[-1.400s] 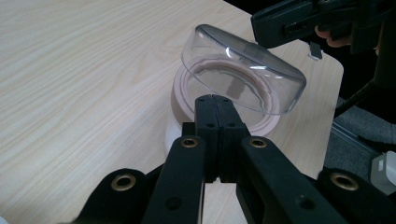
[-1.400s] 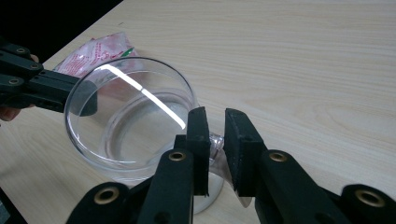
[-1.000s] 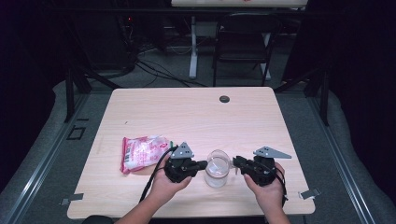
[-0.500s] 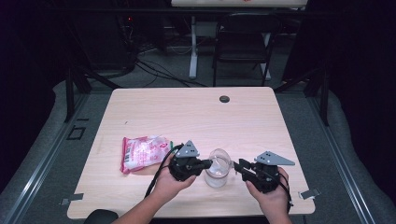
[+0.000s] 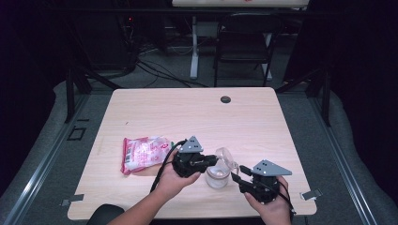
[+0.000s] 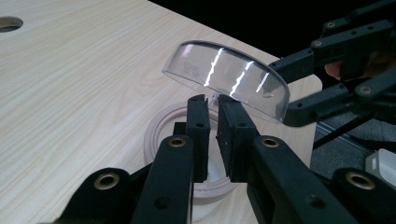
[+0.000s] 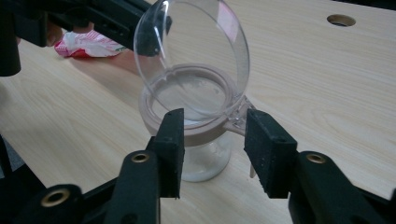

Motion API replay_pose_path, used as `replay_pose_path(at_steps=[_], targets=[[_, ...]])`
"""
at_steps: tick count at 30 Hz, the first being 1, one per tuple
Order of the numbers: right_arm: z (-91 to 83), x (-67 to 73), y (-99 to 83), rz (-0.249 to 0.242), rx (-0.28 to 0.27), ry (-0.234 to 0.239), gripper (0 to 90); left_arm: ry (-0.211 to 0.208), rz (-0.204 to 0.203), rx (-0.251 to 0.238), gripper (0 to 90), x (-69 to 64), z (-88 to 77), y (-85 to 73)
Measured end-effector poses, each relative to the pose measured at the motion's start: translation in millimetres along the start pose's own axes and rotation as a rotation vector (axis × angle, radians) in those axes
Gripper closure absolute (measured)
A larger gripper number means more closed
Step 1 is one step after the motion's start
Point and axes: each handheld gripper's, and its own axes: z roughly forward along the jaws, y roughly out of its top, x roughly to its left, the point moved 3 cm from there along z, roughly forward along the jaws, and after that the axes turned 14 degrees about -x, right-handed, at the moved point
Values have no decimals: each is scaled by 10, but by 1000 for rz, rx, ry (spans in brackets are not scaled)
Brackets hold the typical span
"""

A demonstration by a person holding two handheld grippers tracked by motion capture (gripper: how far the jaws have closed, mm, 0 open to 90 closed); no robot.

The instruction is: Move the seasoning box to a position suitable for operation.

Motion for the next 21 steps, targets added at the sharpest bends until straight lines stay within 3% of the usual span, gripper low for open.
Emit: replay_pose_path(at_steps=[7, 13, 21], targets=[[47, 66, -17, -42, -7, 13, 494, 12, 20, -3, 775, -32, 16, 5], [99, 104, -36, -59, -14, -22, 539, 24, 37, 4, 735, -40, 26, -8], [98, 111, -29, -61, -26, -14, 568, 64, 42, 18, 663, 31, 53, -68]])
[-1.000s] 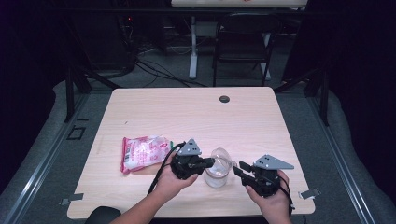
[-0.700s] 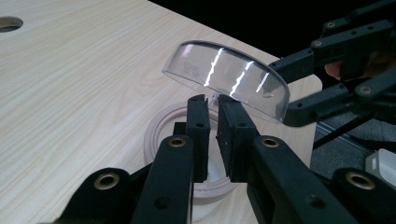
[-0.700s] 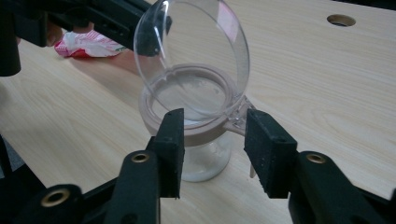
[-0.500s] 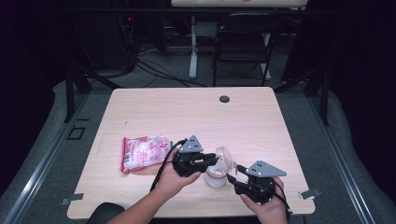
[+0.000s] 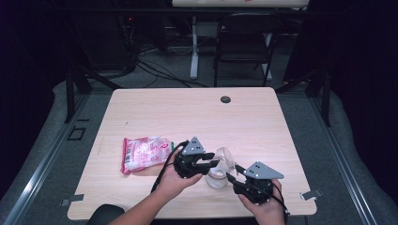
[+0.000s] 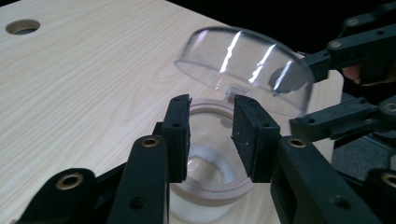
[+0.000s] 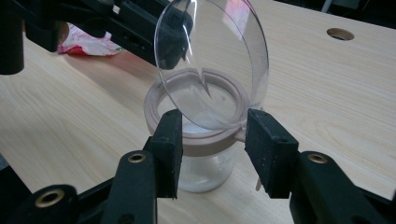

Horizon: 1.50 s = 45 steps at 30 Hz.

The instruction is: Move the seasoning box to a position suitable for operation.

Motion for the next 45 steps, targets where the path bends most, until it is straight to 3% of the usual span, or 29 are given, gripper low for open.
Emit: replay_pose_path(at_steps=[8, 12, 18, 24, 27, 35, 39, 45], targets=[[-15, -8, 7, -4, -2, 0, 595, 40, -10, 25, 636, 101, 48, -91], [-17, -12, 7, 0, -10, 0, 605, 74, 18, 52, 615, 119, 99, -154], [-20, -17, 8, 4, -10, 3, 608, 82, 12, 73, 608, 138, 145, -218], [-37, -38, 14, 5, -20, -6, 610, 57, -9, 78, 642, 160, 172, -262], [-57, -72, 22, 11, -27, -13, 615, 49, 0, 84, 676, 150, 167, -261], [-119, -209, 17, 50, -31, -52, 631, 47, -7, 81, 678, 151, 167, -265], [-124, -255, -4, 90, -36, -34, 621, 48, -8, 80, 678, 150, 166, -266], [-106, -238, -19, 72, -21, -42, 624, 48, -7, 80, 678, 151, 166, -266]])
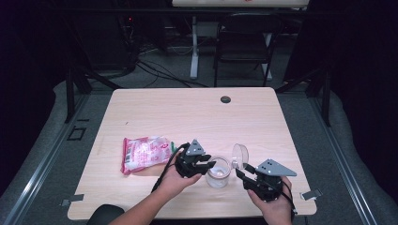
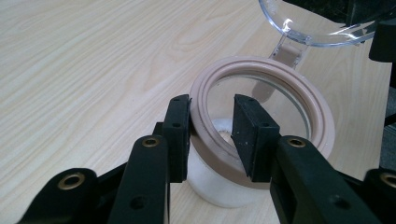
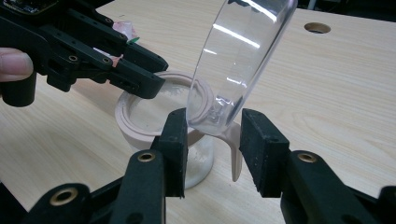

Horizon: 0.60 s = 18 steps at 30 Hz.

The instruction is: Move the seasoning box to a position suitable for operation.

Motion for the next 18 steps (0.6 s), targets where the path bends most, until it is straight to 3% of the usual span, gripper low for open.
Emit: replay_pose_path(at_steps=[18], targets=[[36, 8, -28, 15, 1, -6, 626, 2, -2, -2, 679, -1, 1, -1]])
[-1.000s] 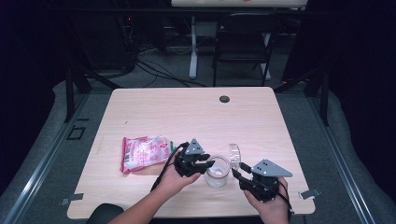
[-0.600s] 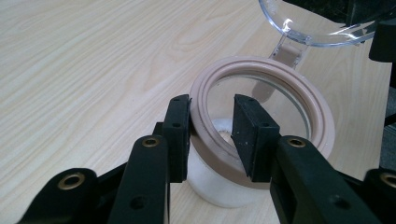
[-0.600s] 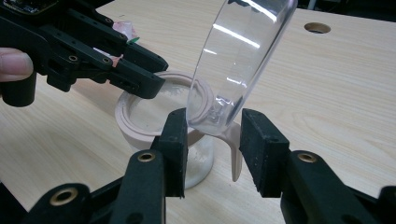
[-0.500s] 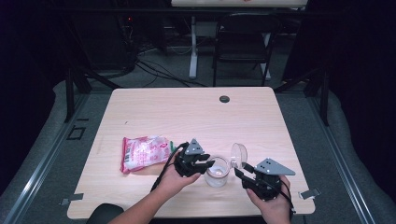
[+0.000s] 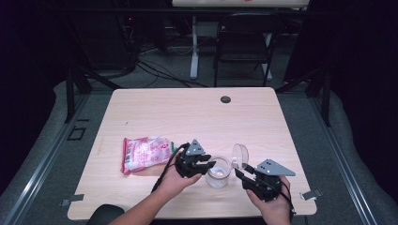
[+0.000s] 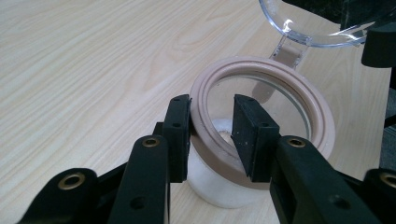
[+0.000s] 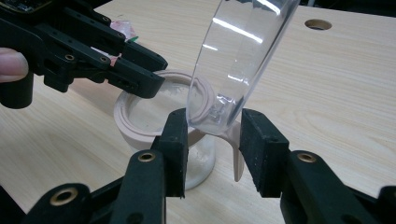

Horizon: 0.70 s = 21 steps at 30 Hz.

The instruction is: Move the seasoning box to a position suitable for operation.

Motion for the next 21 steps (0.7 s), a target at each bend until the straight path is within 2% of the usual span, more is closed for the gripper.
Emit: replay_pose_path(at_steps=[17, 21], targets=[[66, -17, -61, 43, 8, -4, 622, -6, -4, 2, 660, -6, -5, -2], [86, -16, -73, 46, 10, -7, 626, -22, -22, -27, 617, 6, -53, 49]])
